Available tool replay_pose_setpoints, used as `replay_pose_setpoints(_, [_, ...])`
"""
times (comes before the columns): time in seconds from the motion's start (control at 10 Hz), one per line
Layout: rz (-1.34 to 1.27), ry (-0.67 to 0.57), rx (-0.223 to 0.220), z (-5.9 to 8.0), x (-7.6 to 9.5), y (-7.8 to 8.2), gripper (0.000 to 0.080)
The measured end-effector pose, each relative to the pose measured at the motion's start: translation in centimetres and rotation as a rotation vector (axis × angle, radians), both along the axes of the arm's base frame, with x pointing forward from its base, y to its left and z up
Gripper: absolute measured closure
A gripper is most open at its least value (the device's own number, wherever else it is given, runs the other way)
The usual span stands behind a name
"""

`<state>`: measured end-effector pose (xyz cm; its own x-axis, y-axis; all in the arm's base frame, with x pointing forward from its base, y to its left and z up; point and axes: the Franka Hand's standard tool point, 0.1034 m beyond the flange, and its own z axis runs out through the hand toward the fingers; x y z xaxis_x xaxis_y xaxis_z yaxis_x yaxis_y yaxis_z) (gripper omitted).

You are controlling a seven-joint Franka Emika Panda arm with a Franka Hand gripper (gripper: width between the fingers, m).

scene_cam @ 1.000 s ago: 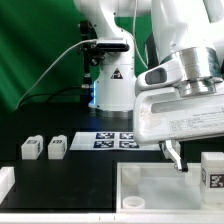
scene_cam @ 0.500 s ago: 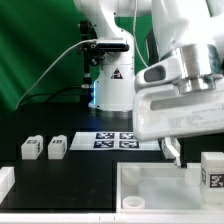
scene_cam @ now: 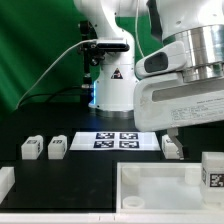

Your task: Assemble one leg

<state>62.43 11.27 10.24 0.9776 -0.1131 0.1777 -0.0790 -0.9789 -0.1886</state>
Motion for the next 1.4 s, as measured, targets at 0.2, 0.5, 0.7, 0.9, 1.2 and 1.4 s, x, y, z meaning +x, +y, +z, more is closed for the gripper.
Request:
replay_pose_setpoints(0.2, [0.019,0.138,0.030,0.0,-0.4,0.2,0.0150])
replay_pose_setpoints(0.5, [-0.036,0.135,0.021,-0.1,-0.2,0.2,0.0150])
replay_pose_setpoints(0.7, [-0.103,0.154,-0.036,-0.4,1.0,0.3,0.0150])
replay_pose_setpoints(0.9, [-0.110,0.138,-0.038,-1.3,1.3,0.3,0.0150])
replay_pose_setpoints(1.2, [-0.101,0.113,-0.041,-1.9,1.1,0.2,0.0177])
replay_pose_setpoints(1.4, [-0.101,0.113,-0.041,-1.9,1.1,0.2,0.0357])
